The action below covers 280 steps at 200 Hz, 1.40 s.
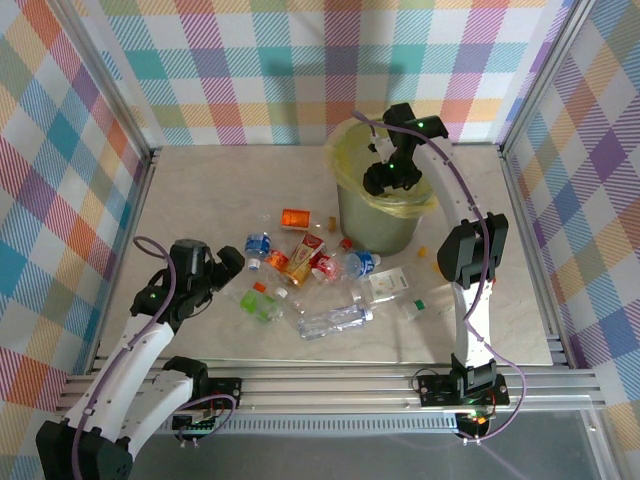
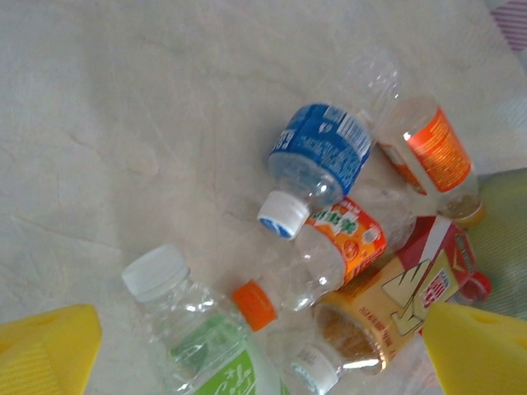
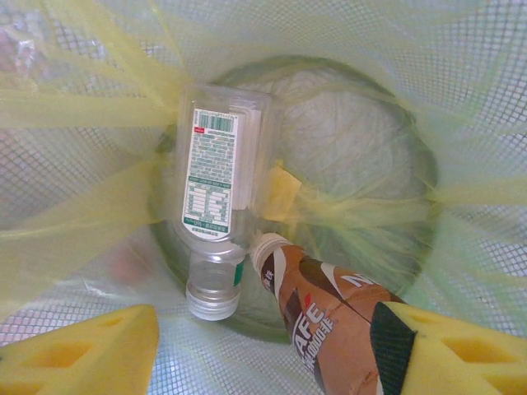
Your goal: Put the plastic bottles in the bin
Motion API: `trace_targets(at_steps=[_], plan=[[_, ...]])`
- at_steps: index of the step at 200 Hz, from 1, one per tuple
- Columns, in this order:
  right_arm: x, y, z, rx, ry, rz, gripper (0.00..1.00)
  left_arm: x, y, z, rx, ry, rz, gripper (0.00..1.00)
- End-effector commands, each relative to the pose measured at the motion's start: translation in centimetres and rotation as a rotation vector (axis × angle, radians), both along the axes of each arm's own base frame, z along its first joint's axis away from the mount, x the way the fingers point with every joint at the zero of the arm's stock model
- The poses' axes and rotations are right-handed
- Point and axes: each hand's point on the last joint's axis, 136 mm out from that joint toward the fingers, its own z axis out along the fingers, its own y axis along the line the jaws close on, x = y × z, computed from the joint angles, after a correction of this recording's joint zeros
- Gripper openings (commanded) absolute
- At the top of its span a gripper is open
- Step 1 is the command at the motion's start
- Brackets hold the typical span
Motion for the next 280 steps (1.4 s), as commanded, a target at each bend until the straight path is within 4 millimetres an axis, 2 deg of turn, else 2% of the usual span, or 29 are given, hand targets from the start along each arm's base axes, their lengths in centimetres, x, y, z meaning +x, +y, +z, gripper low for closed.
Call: trace_targets(at_steps=[1, 28, 36, 39, 65, 92, 125, 164, 251, 280], plan=[[-0.4, 0.3, 4.1, 0.063, -0.084, 0.002, 0.74, -1.7, -1.0, -1.8, -0.051, 0.087, -0.027, 1.0], [-0.8, 0.4, 6.3, 0.09, -0.131, 0.008, 0.87, -2.7, -1.5, -3.5, -0.093, 0.157, -0.022, 1.0], [-0.9, 0.3, 7.0, 0.09, -0.147, 0.006, 0.94, -3.0, -1.6, -3.9, -0.105, 0.174, -0.02, 1.0], [-1.0, 0.2, 7.3, 0.091, -0.154, 0.005, 1.0, -3.2, -1.7, -4.0, -0.11, 0.18, -0.02, 1.0], [-1.4, -0.3, 9.3, 0.102, -0.2, -0.042, 1.0, -3.6, -2.5, -5.3, -0.152, 0.209, -0.013, 1.0], [-1.7, -0.8, 10.8, 0.106, -0.245, -0.072, 1.0, -3.2, -3.8, -6.7, -0.203, 0.21, -0.008, 1.0], [-2.3, -1.4, 11.9, 0.099, -0.287, -0.093, 1.0, -2.3, -4.7, -6.9, -0.194, 0.195, -0.018, 1.0], [-2.5, -2.7, 13.3, 0.079, -0.365, -0.141, 1.0, -2.3, -5.0, -8.1, -0.156, 0.242, -0.019, 1.0], [-4.3, -2.7, 16.3, 0.166, -0.474, -0.145, 1.0, -2.0, -5.2, -10.7, -0.104, 0.339, 0.008, 1.0], [-4.9, -2.5, 17.0, 0.198, -0.493, -0.144, 1.0, -1.8, -5.1, -11.1, -0.098, 0.341, 0.02, 0.9]])
